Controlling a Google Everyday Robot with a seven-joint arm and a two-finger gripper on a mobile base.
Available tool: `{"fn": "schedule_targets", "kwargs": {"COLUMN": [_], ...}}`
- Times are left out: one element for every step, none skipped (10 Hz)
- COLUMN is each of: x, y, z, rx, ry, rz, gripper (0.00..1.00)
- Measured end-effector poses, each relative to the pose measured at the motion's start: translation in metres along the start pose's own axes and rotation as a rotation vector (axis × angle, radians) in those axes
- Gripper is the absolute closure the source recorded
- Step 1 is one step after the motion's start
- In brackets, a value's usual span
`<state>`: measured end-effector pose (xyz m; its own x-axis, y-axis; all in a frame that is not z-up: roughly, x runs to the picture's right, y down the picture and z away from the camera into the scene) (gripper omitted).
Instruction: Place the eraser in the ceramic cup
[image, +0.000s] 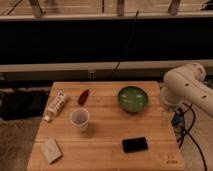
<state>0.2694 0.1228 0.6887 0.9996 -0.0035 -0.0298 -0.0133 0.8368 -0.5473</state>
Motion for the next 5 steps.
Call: {"fn": "schedule_targets", "kwargs": {"x": [-0.012,-0.02,-0.023,-0.023,-0.025], "y": [0.006,0.009,0.014,0.017,0.022], "z": [0.009,0.013,0.016,0.018,0.024], "rx": [-0.003,-0.006,-0.01,-0.013,-0.018], "ry": [-0.002,-0.001,0.0,0.001,0.0], "rz": [-0.02,-0.033,-0.049,-0.062,-0.081], "gripper": [0.2,0.2,0.2,0.2,0.2]}}
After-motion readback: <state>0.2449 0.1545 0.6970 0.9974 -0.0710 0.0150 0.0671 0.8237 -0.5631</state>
